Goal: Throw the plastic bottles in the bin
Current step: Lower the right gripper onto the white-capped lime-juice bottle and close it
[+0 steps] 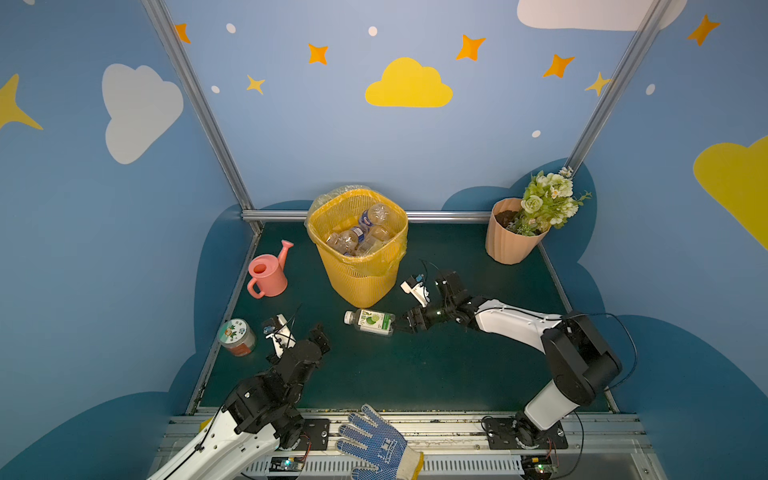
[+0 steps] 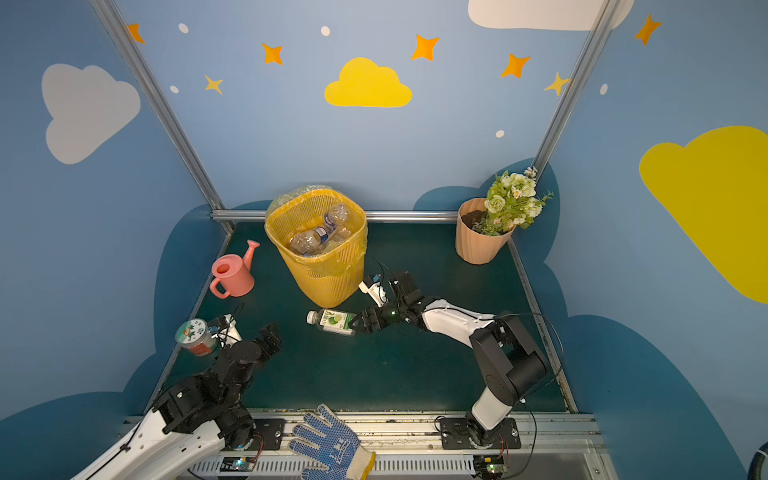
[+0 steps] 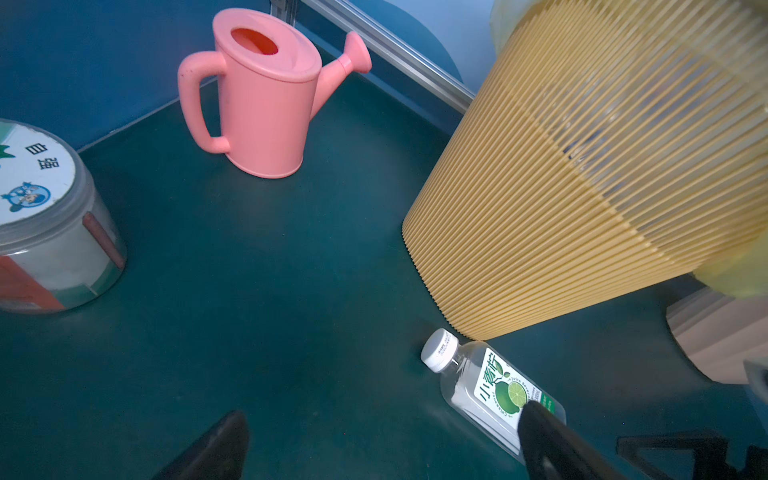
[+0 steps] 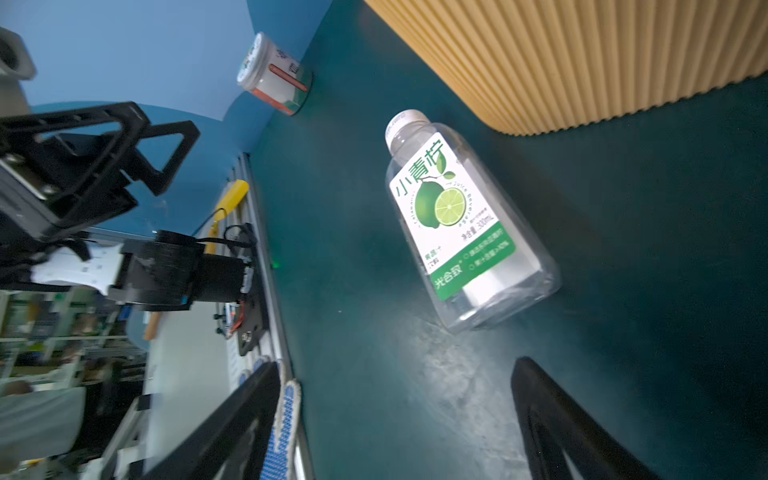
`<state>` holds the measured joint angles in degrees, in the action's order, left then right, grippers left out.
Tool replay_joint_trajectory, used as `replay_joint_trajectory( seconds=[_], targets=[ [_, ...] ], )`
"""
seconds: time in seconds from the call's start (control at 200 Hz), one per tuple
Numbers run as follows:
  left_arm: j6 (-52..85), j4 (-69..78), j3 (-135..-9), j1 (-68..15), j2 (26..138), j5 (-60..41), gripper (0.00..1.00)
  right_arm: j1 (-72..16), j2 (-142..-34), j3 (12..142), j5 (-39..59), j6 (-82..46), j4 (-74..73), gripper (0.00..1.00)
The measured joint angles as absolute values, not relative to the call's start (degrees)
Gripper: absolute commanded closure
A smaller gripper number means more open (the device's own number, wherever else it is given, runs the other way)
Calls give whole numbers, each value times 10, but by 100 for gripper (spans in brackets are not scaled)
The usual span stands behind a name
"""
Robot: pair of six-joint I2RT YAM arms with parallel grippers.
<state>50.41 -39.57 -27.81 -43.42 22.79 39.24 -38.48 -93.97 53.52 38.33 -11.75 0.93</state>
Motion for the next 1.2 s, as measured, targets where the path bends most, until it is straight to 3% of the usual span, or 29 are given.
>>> replay_joint_trajectory(
  seconds=[0.465,0.741,0.906,1.081,1.201],
  targets=[
    [504,-394,-278,-419,230,381,0,-457,-1034,587,180,28,41,7],
    [500,-393,-278,-394,232,359,0,-486,-1061,602,127,47,-3,8],
    [498,-395,-278,-387,232,351,0,-494,-1092,615,117,65,-6,20],
    [498,-398,-273,-379,228,346,0,-498,-1097,617,119,81,-4,46],
    [498,-400,-273,-376,223,343,0,-498,-1084,598,125,89,-5,48]
  ],
)
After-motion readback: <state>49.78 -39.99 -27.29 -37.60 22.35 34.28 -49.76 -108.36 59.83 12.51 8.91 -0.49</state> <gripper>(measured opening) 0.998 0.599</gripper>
